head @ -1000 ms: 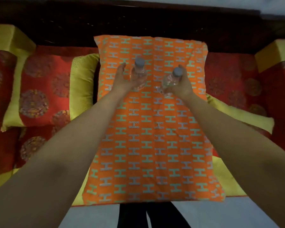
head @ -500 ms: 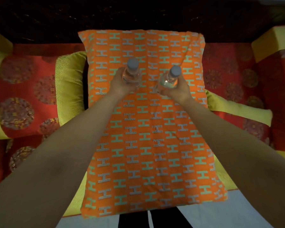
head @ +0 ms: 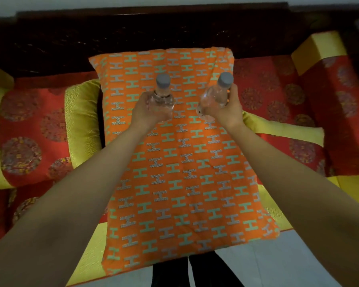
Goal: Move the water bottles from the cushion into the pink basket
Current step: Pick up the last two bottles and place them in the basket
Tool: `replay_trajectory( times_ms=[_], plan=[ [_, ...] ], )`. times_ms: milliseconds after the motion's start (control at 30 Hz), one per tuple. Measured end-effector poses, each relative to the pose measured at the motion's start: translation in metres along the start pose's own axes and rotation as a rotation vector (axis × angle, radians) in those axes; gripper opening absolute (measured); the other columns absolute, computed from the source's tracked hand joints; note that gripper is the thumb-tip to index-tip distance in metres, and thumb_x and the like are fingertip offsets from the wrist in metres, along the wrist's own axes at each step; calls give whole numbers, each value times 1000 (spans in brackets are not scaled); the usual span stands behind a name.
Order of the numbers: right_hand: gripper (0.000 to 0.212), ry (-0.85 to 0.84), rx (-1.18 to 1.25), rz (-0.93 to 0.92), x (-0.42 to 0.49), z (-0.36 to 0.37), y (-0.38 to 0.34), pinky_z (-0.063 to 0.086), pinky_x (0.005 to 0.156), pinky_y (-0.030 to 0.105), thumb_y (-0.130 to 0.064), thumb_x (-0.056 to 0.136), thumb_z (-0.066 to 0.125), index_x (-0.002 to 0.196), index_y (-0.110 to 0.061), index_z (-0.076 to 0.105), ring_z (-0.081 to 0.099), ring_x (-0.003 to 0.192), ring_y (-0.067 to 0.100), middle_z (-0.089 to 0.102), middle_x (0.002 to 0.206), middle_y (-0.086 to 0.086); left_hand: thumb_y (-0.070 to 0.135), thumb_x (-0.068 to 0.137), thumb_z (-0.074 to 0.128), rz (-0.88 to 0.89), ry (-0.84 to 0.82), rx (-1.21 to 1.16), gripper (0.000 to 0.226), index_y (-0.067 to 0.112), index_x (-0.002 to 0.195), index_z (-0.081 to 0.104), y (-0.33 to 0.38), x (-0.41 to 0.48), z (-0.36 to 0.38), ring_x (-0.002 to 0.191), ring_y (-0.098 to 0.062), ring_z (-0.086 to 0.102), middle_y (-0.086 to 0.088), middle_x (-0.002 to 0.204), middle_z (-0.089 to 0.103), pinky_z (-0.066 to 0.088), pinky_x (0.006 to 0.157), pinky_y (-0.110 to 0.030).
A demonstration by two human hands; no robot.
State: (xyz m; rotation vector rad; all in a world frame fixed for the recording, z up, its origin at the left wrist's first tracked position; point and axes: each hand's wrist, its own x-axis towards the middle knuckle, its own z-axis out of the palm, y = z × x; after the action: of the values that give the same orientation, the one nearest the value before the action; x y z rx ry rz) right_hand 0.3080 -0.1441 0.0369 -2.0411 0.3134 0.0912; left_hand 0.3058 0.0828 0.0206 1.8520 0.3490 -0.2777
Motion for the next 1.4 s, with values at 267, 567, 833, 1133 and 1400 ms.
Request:
replay_trajectory(
  times_ms=[267,567,833,1133,1400],
  plan=[
    [52,167,84,9,-63,-78,33,52,69,24,-34,62,82,104,-24,53,61,79,1,63,88,-12,25,48,87,109,-89,-74,73,21,112,52,33,-50,56,87,-12,61,4,104,62,47,65,-18],
    [56,335,177,23,-158,-218,89,50,77,27,-18,61,85,109,-26,59,62,84,-1,67,96,-10,19,56,83,250,-278,-52,51,28,99,58,77,-142,172,79,-1,60,7,93,64,49,66,-20],
    [60,387,184,48,-250,-389,170,50,73,30,-13,64,82,116,-28,56,64,90,11,66,102,-7,7,62,85,285,-402,-46,57,13,115,62,107,-244,332,75,9,64,3,98,71,47,63,-9],
    [77,594,153,169,-332,-557,254,52,75,28,-33,46,81,119,-29,55,63,99,20,65,113,2,6,64,84,297,-600,-29,60,18,117,60,155,-346,506,85,-8,66,4,99,70,49,68,-21],
    [67,685,180,205,-347,-660,312,50,77,29,-15,60,84,117,-31,53,59,94,15,62,111,-1,8,60,87,357,-664,32,58,15,112,62,199,-371,631,82,-5,65,4,97,69,49,67,-16]
  ],
)
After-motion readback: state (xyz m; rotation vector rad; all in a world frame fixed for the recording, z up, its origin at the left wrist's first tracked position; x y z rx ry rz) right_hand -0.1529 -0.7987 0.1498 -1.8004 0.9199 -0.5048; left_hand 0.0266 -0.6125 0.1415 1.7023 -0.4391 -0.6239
